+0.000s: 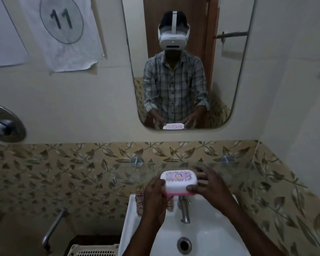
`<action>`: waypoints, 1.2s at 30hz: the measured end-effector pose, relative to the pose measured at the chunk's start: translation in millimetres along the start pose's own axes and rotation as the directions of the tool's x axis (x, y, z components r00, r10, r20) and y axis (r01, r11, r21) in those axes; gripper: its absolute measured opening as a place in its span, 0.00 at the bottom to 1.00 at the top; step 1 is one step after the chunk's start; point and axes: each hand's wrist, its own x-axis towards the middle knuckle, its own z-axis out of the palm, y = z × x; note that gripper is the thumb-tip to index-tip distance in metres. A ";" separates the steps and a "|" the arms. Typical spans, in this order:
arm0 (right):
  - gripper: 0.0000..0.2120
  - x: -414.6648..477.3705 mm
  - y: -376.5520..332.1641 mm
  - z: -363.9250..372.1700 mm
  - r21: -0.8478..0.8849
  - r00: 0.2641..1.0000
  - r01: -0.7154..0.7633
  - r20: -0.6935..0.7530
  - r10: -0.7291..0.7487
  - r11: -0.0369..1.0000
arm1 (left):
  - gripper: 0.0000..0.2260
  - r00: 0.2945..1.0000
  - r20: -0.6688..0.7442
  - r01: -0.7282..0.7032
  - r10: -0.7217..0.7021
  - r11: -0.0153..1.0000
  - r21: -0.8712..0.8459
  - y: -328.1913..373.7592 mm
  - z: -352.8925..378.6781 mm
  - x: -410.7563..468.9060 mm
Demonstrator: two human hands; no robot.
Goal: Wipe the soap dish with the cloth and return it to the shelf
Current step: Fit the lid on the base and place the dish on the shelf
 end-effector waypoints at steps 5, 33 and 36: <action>0.26 18.6 2.6 -0.1 0.180 0.963 -0.011 -0.264 0.059 0.984 | 0.14 0.979 0.098 -0.201 0.177 0.902 0.382 13.8 20.2 23.0; 0.23 47.3 28.6 22.3 0.008 0.968 -0.090 -0.235 0.089 0.996 | 0.13 0.914 0.051 -0.281 0.403 0.537 0.796 -13.9 31.1 74.6; 0.24 47.6 29.3 20.5 0.008 0.968 -0.102 -0.231 0.101 0.995 | 0.13 0.918 0.053 -0.276 0.392 0.537 0.797 -14.3 29.5 76.3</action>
